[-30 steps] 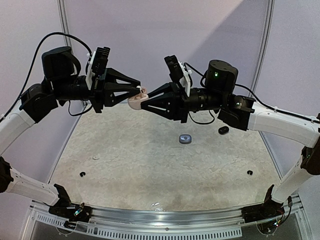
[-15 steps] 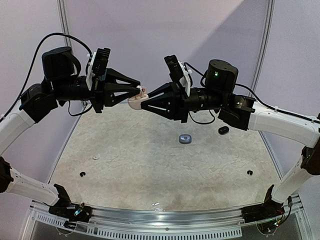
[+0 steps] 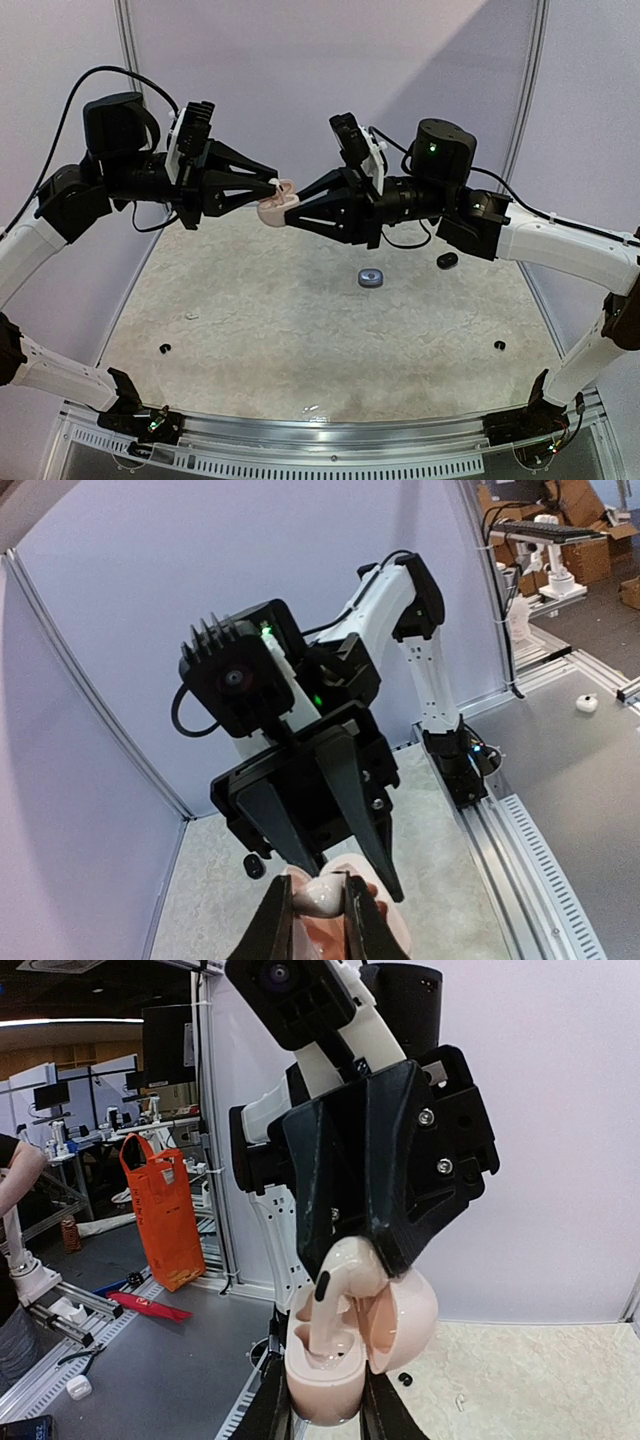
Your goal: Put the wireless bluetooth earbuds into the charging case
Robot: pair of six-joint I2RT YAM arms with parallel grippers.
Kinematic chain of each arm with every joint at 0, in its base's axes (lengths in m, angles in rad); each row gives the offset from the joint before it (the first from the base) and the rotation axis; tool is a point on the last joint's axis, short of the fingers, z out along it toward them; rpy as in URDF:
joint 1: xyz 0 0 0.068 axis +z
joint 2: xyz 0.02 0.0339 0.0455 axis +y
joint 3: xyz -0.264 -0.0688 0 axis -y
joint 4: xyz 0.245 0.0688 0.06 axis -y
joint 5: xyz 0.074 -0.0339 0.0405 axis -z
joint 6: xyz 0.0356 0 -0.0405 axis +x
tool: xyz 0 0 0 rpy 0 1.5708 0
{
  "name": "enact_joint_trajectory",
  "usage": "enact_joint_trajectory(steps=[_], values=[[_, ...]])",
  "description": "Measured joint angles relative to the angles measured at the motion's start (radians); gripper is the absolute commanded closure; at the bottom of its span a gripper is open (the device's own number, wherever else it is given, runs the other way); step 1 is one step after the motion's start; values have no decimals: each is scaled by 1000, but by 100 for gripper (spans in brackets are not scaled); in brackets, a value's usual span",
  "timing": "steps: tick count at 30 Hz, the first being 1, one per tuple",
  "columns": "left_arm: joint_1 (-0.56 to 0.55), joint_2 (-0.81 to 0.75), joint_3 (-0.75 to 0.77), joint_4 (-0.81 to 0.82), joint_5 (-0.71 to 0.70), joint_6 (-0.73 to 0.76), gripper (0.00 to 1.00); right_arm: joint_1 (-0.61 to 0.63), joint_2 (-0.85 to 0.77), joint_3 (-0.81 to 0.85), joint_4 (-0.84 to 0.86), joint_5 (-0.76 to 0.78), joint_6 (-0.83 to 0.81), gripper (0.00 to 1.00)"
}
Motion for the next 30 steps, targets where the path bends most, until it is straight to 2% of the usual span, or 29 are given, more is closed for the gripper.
enact_joint_trajectory(steps=[16, 30], values=[[-2, 45, 89, -90, 116, 61, 100, -16, 0, 73, -122, -129, -63, 100], [-18, 80, 181, -269, 93, 259, 100, -16, 19, 132, -278, -142, -203, 100]])
